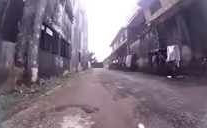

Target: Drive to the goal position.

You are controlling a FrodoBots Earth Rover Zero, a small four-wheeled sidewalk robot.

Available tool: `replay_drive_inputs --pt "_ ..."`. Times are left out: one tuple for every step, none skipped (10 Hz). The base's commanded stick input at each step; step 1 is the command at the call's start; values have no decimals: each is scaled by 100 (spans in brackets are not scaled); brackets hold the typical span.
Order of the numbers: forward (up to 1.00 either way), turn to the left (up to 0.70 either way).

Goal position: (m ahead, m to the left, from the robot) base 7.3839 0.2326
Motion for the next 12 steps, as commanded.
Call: replay_drive_inputs --pt "70 0" --pt "70 0" --pt "70 0" --pt "70 0" --pt "70 0" --pt "70 0" --pt "70 0" --pt "70 0" --pt "70 0" --pt "70 0" --pt "70 0" --pt "70 0"
